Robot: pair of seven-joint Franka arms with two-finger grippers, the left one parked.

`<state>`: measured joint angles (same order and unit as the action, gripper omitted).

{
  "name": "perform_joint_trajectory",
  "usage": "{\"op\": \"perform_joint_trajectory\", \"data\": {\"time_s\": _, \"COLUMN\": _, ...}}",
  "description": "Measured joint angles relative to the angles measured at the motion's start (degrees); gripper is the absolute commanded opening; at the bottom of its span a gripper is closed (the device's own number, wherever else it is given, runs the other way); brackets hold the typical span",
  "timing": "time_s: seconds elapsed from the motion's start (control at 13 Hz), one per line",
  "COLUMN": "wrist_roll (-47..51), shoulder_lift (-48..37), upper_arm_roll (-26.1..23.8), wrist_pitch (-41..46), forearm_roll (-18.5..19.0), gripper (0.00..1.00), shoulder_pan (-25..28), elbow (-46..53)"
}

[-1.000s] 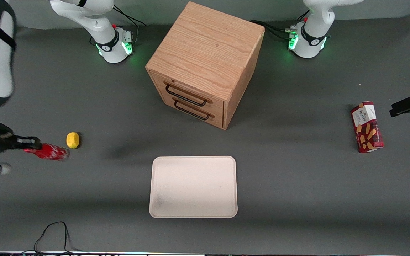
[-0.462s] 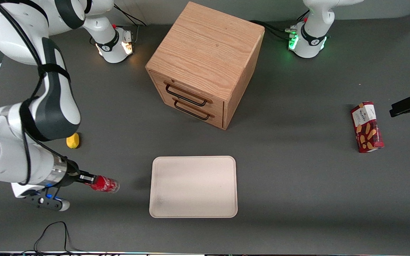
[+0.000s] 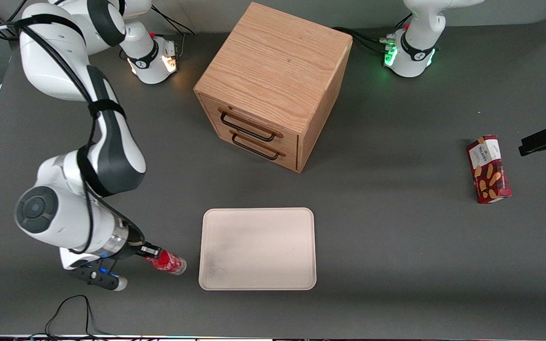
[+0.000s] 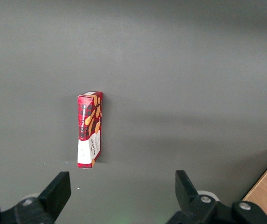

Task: Place coke bottle on tray
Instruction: 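Lift the red bottle and carry it over the white tray, then lower the bottle onto the tray's edge and open the right gripper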

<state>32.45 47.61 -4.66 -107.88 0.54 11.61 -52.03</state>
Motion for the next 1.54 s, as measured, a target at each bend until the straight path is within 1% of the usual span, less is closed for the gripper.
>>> {"op": "perform_joint_trajectory", "data": {"time_s": 0.31, "wrist_roll": 2.69, "shoulder_lift": 3.19, "upper_arm_roll": 0.00, "wrist_pitch": -5.89, "forearm_roll": 0.03, "gripper": 0.00, "shoulder_pan": 1.98, "elbow": 0.33}}
{"op": "perform_joint_trajectory", "data": {"time_s": 0.54, "wrist_roll": 4.09, "shoulder_lift": 4.91, "upper_arm_roll": 0.03, "wrist_pitch": -8.25, "forearm_roll": 0.07, "gripper": 0.00, "shoulder_pan": 3.45, "elbow": 0.38}}
{"op": "perform_joint_trajectory", "data": {"time_s": 0.77, "wrist_roll": 4.42, "shoulder_lift": 5.85, "upper_arm_roll": 0.06, "wrist_pitch": -8.99, "forearm_roll": 0.37, "gripper": 0.00, "shoulder_pan": 4.60, "elbow": 0.40}}
{"op": "perform_joint_trajectory", "data": {"time_s": 0.92, "wrist_roll": 4.49, "shoulder_lift": 6.22, "upper_arm_roll": 0.07, "wrist_pitch": -9.24, "forearm_roll": 1.30, "gripper": 0.00, "shoulder_pan": 5.11, "elbow": 0.40}}
{"op": "perform_joint_trajectory", "data": {"time_s": 1.38, "wrist_roll": 4.51, "shoulder_lift": 7.28, "upper_arm_roll": 0.11, "wrist_pitch": -9.38, "forearm_roll": 2.88, "gripper": 0.00, "shoulder_pan": 5.53, "elbow": 0.40}}
{"op": "perform_joint_trajectory", "data": {"time_s": 1.46, "wrist_roll": 4.51, "shoulder_lift": 7.50, "upper_arm_roll": 0.11, "wrist_pitch": -9.39, "forearm_roll": 2.93, "gripper": 0.11, "shoulder_pan": 5.72, "elbow": 0.40}}
{"op": "perform_joint_trajectory", "data": {"time_s": 1.54, "wrist_roll": 4.51, "shoulder_lift": 7.72, "upper_arm_roll": 0.11, "wrist_pitch": -9.40, "forearm_roll": 2.95, "gripper": 0.38, "shoulder_pan": 5.84, "elbow": 0.40}}
